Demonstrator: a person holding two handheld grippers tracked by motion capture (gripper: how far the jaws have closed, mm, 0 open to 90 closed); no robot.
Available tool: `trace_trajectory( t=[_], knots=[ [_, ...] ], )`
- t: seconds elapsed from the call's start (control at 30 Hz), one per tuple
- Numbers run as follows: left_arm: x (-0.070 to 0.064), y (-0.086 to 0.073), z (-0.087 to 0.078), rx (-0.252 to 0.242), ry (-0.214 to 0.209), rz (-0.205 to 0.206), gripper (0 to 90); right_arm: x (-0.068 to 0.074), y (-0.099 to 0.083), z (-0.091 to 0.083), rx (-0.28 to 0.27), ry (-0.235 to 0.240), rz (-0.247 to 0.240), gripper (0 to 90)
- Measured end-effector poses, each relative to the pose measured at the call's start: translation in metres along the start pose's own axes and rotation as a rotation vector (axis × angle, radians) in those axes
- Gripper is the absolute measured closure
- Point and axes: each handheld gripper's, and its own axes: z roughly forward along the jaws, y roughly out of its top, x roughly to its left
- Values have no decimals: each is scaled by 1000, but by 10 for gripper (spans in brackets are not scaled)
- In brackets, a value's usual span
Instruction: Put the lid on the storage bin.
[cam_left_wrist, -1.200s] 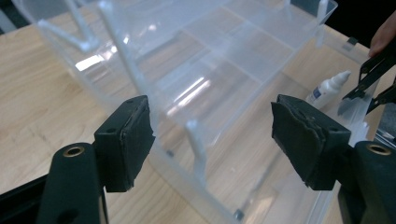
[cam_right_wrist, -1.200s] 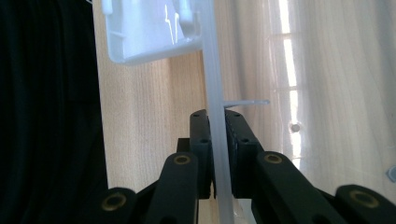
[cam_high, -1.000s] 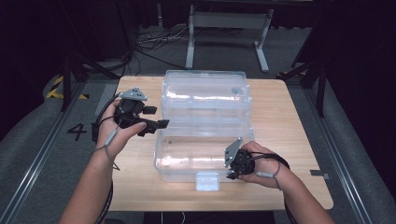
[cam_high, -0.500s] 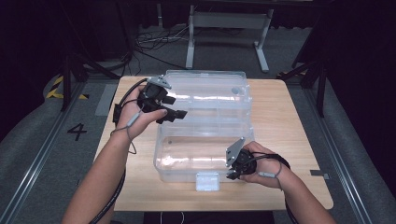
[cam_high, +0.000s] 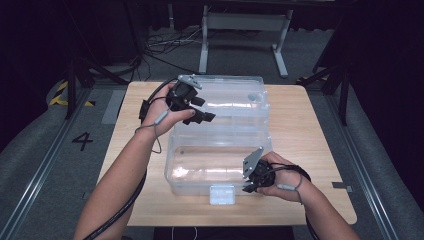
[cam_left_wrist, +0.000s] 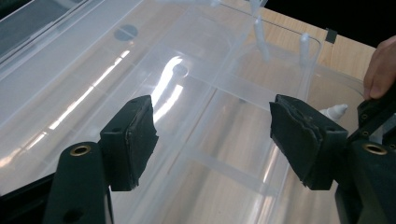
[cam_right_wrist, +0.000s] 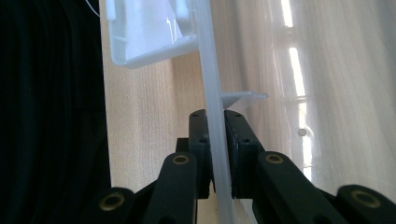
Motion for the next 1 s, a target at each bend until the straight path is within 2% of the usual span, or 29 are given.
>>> trace_trajectory(
  t=[0.1,0.13,0.2,0.3,0.37,0.5,0.53,0.6,0.67,1.0],
  knots=[
    [0,6,6,21,-8,10,322,0,0,0,0,-2,3,823],
    [0,12,13,56,-6,12,325,0,0,0,-1,-4,6,824],
    [1,15,18,84,-5,8,337,0,-1,0,-2,-3,3,823],
    [1,19,24,113,-19,4,400,0,-1,0,-6,1,8,822],
    [1,20,26,118,-23,6,411,-1,-1,1,-11,4,4,822],
    [0,21,32,158,-26,43,565,-1,-2,1,-8,3,8,822],
    [-1,21,34,161,-19,58,655,-1,-2,1,-8,4,8,821],
    [-3,22,34,163,0,82,699,-1,-2,1,-7,5,10,821],
    [-2,23,32,174,-2,80,778,-1,-2,1,-10,2,7,821],
    [-4,23,30,189,-28,88,817,-1,-3,3,-12,9,9,820]
  ],
)
